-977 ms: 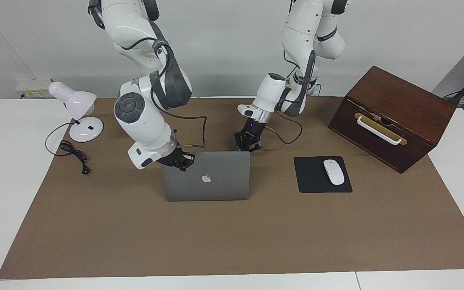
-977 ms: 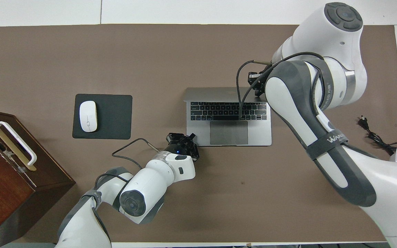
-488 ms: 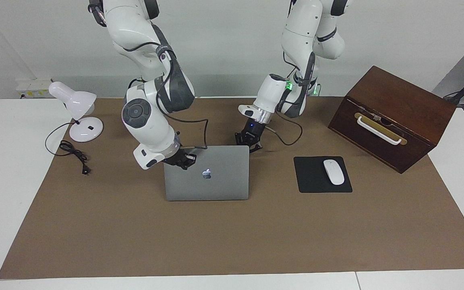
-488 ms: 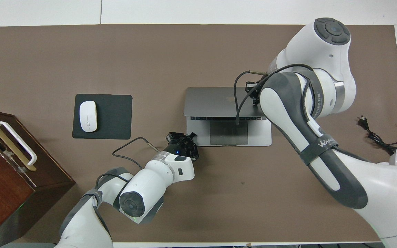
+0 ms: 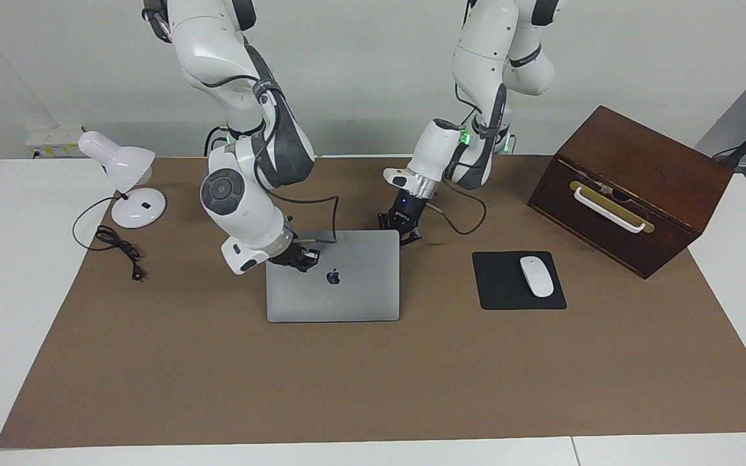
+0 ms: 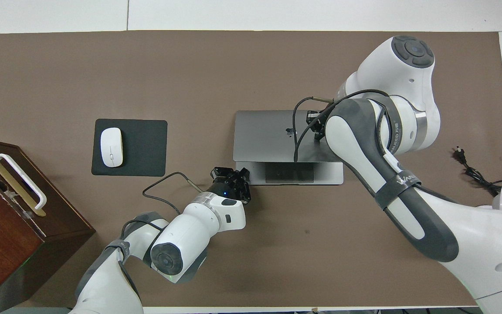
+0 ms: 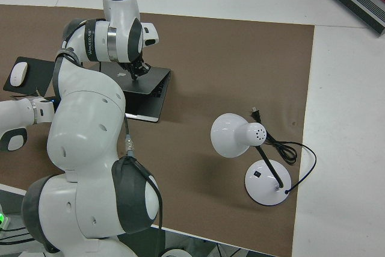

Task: Close laptop with both arms
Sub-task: 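Push the laptop lid down toward the keyboard with the right gripper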

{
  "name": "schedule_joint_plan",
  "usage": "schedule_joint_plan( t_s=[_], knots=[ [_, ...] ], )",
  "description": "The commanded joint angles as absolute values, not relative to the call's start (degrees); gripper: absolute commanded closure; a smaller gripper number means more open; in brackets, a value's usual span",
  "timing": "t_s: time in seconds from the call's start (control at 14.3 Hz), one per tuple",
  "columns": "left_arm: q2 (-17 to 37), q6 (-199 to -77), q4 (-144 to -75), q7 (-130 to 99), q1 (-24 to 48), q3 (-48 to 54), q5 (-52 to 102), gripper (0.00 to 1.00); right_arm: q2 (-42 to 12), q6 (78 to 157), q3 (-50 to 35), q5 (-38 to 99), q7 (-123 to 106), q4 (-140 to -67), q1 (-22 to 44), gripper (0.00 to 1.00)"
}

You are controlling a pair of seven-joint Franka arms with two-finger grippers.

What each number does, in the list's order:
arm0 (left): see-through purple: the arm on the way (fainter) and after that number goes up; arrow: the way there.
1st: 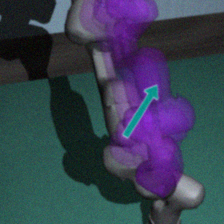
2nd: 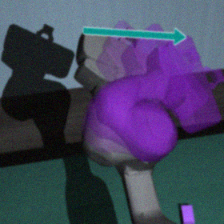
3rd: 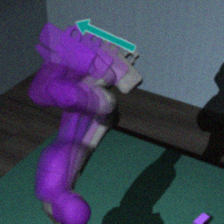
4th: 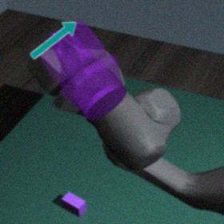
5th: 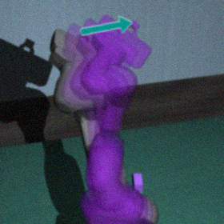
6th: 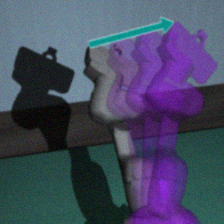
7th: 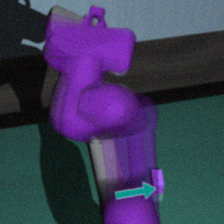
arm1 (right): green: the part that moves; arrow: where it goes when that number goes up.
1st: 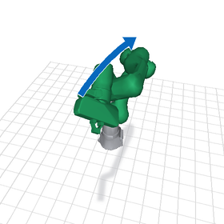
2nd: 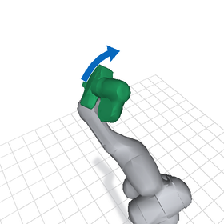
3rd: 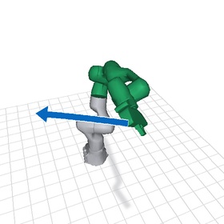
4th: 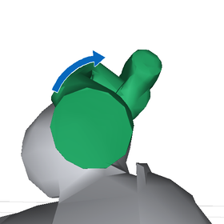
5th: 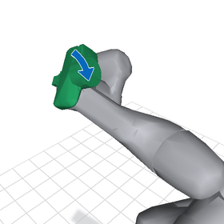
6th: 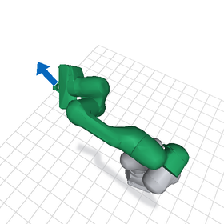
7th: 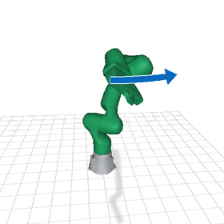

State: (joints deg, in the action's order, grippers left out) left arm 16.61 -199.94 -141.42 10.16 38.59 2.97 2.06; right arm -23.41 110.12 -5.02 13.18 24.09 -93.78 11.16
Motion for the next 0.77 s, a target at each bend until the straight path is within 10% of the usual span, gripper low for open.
schedule_joint_plan(
  t_s=[0.0,0.7],
  knots=[
    [20.5,-200.6,-142.6,12.6,36.5,2.2,1.2,1.0,-21.6,112.1,-5.3,15.1,24.9,-97.4,11.0,1.0],
    [20.8,-200.6,-144.2,14.0,36.3,2.2,1.2,1.0,-22.0,114.3,-5.2,18.6,25.3,-99.9,11.0,1.0]
  ],
)
